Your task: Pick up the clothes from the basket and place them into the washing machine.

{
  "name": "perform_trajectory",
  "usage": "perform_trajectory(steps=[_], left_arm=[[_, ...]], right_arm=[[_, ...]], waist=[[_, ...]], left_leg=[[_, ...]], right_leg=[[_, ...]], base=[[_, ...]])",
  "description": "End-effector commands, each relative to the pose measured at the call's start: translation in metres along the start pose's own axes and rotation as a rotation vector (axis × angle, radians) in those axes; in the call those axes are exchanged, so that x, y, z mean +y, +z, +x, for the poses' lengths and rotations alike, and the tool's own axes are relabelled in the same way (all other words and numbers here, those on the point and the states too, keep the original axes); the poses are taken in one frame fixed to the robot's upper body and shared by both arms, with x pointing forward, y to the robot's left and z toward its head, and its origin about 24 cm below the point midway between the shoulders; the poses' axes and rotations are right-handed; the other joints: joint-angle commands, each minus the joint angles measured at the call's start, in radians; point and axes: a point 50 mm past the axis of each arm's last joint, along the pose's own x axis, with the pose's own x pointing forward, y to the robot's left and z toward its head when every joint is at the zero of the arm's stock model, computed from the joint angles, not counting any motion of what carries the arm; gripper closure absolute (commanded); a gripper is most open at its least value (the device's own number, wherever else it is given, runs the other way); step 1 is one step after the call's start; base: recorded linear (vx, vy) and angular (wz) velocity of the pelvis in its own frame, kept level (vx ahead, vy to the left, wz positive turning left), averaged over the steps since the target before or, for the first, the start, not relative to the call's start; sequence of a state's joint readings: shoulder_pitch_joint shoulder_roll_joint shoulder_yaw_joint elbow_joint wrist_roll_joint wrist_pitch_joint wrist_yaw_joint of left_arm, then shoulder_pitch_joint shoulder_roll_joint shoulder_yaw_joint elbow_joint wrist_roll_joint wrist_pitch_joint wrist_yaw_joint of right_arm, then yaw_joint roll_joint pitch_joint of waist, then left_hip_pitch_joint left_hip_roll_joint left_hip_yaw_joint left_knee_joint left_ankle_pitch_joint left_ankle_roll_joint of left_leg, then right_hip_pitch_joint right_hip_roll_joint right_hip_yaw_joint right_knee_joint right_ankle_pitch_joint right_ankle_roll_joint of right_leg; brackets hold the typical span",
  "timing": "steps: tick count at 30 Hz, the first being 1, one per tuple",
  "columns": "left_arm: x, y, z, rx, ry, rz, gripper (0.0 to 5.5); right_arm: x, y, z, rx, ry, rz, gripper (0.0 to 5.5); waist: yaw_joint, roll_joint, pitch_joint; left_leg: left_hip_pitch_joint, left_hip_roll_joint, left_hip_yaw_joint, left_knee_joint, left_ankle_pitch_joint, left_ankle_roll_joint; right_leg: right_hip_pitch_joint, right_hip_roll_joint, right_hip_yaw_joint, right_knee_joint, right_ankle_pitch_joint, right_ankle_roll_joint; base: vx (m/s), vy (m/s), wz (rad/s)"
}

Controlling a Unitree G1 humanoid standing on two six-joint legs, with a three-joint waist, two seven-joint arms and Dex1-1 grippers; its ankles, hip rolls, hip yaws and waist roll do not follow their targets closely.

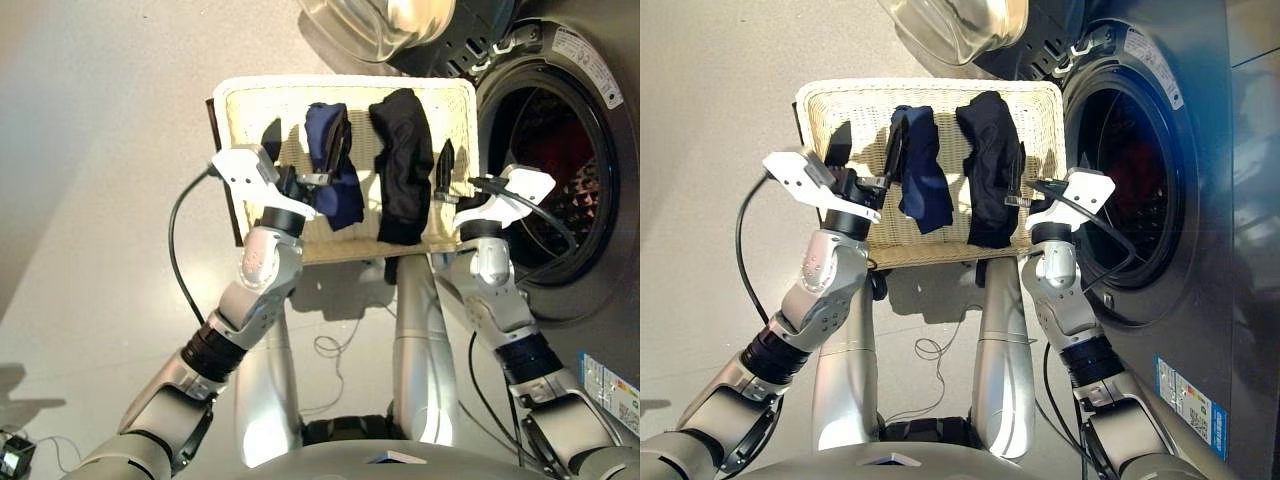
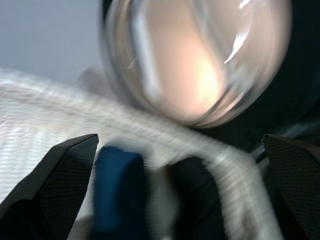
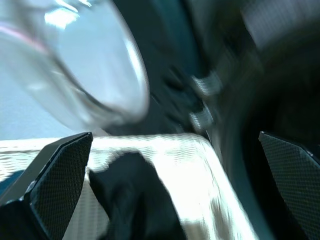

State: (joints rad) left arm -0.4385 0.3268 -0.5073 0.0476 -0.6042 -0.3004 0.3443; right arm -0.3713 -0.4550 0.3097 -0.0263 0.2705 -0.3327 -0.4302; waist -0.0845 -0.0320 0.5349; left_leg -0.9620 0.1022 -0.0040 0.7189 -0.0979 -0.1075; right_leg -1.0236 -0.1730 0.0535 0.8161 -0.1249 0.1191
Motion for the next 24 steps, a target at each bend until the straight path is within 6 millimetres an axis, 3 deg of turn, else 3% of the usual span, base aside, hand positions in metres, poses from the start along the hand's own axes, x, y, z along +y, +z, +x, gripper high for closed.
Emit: perform_trajectory(steps=[1,2,4,6,13,20,21,24], left_arm=[[-0.008,0.000,0.002,-0.048,-0.031,0.134,0.00],[-0.008,-0.016,0.004,0.012,-0.007,0.176,0.00],[-0.009,-0.023,0.007,0.037,0.015,0.180,0.00],[-0.012,-0.039,0.014,0.099,0.061,0.230,0.00],[-0.023,-0.058,0.030,0.157,0.062,0.395,0.00],[-0.030,-0.070,0.046,0.230,0.126,0.434,0.00],[-0.030,-0.076,0.043,0.259,0.133,0.438,0.00],[-0.029,-0.083,0.044,0.309,0.163,0.442,0.00]], right_arm=[[0.011,0.045,0.015,-0.267,0.045,-0.121,0.00],[0.022,0.054,0.020,-0.313,0.065,-0.123,0.00],[0.029,0.058,0.022,-0.334,0.077,-0.111,0.00],[0.051,0.067,0.025,-0.381,0.143,-0.084,0.00],[0.095,0.087,0.031,-0.467,0.310,-0.029,0.00],[0.127,0.113,0.031,-0.555,0.419,0.053,0.00],[0.131,0.114,0.029,-0.555,0.437,0.065,0.00],[0.142,0.124,0.027,-0.587,0.478,0.094,0.00]], waist=[[-0.002,-0.023,-0.015],[-0.005,-0.028,-0.015],[-0.006,-0.028,-0.015],[-0.009,-0.028,-0.015],[-0.016,-0.035,-0.015],[-0.026,-0.050,-0.015],[-0.027,-0.052,-0.015],[-0.033,-0.059,-0.015]], left_leg=[[0.054,-0.007,0.031,0.052,-0.078,0.035],[0.051,-0.007,0.030,0.057,-0.078,0.036],[0.047,-0.005,0.031,0.060,-0.077,0.036],[0.043,-0.006,0.033,0.059,-0.073,0.036],[0.009,-0.005,0.036,0.074,-0.068,0.035],[-0.049,-0.002,0.035,0.100,-0.065,0.032],[-0.029,0.004,0.032,0.120,-0.102,0.029],[-0.051,0.008,0.032,0.134,-0.103,0.027]], right_leg=[[0.021,0.003,-0.002,0.013,-0.028,-0.016],[0.018,0.005,-0.002,0.018,-0.027,-0.015],[0.014,0.005,-0.001,0.020,-0.026,-0.015],[0.007,0.007,0.001,0.020,-0.023,-0.015],[-0.029,0.016,0.007,0.029,-0.018,-0.020],[-0.082,0.026,0.011,0.049,-0.013,-0.020],[-0.064,0.028,0.011,0.070,-0.050,-0.016],[-0.084,0.034,0.014,0.078,-0.051,-0.016]], base=[[0.000,0.000,0.000],[0.000,0.000,0.000],[0.000,0.000,0.000],[0.000,0.000,0.000],[0.000,0.000,0.000],[0.010,-0.002,-0.002],[0.078,-0.017,-0.035],[0.027,-0.005,-0.030]])
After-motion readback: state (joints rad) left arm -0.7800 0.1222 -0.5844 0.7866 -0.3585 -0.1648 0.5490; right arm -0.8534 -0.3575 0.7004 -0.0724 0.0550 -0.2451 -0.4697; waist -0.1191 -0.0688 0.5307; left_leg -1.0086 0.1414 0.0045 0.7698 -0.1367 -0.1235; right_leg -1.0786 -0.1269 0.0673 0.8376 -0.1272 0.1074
